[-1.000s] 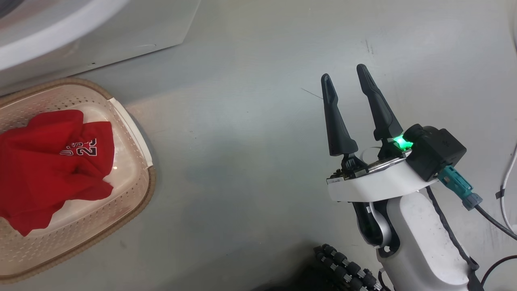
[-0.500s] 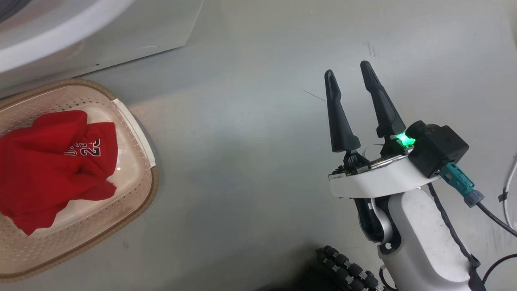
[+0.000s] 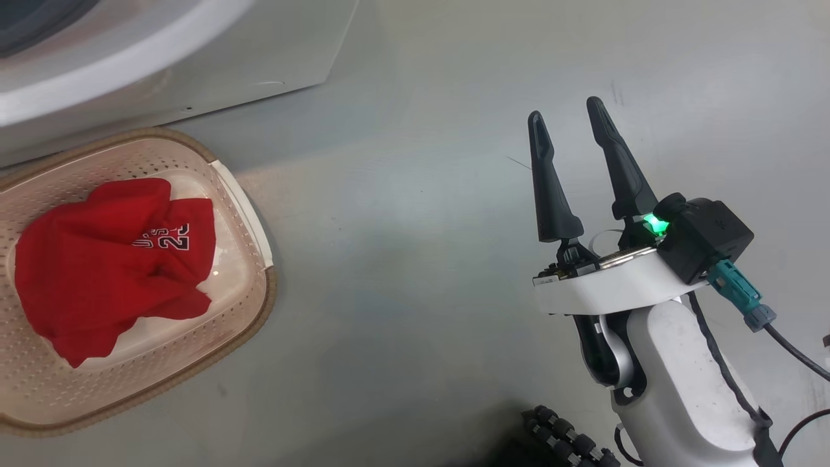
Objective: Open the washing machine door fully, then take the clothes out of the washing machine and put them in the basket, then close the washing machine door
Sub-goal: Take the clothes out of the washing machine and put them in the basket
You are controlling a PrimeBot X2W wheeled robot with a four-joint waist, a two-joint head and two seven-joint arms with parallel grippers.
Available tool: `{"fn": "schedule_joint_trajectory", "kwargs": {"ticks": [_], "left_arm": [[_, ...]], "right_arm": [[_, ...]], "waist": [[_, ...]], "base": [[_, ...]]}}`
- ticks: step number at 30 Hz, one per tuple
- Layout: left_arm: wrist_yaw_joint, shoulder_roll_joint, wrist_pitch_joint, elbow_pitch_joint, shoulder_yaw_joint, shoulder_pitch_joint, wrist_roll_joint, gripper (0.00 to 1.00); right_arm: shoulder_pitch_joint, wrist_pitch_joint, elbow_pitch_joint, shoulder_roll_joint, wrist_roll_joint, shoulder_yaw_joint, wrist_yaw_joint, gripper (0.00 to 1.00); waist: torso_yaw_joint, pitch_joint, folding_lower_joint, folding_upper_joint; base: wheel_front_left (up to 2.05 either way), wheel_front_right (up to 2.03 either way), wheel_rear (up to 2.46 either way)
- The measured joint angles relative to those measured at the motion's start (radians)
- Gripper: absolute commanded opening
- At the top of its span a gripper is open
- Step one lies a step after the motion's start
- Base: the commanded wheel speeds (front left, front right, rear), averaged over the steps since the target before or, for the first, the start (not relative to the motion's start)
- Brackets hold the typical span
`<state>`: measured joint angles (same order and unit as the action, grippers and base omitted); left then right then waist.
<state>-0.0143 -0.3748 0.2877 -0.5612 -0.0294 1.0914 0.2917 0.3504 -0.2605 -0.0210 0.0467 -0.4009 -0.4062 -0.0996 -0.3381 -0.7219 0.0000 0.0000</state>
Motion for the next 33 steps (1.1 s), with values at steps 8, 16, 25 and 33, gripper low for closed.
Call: {"fn": "schedule_joint_trajectory", "kwargs": {"ticks": [8, 16, 25, 33], "left_arm": [[0.001, 0.043, -0.151, 0.062, 0.005, -0.08, 0.002, 0.0], [0.001, 0.115, -0.304, 0.142, 0.032, -0.205, 0.0, 0.0], [-0.014, 0.185, -0.43, 0.226, 0.057, -0.356, -0.005, 0.0], [-0.034, 0.226, -0.497, 0.287, 0.066, -0.511, -0.007, 0.0]], "right_arm": [[-0.001, 0.0, 0.017, 0.0, 0.038, 0.013, 0.0, 1.0], [-0.019, 0.0, 0.045, 0.001, 0.086, 0.032, 0.006, 1.0], [-0.058, 0.0, 0.077, 0.002, 0.133, 0.057, 0.021, 1.0], [-0.095, 0.0, 0.1, 0.002, 0.15, 0.07, 0.041, 1.0]], "waist": [[0.026, 0.033, 0.0, 0.0], [0.067, 0.084, 0.0, 0.0], [0.125, 0.154, 0.0, 0.0], [0.17, 0.233, -0.0001, 0.0]], "base": [[0.0, 0.0, 0.0], [0.0, 0.0, 0.0], [0.0, 0.0, 0.0], [0.0, 0.0, 0.0]]}}
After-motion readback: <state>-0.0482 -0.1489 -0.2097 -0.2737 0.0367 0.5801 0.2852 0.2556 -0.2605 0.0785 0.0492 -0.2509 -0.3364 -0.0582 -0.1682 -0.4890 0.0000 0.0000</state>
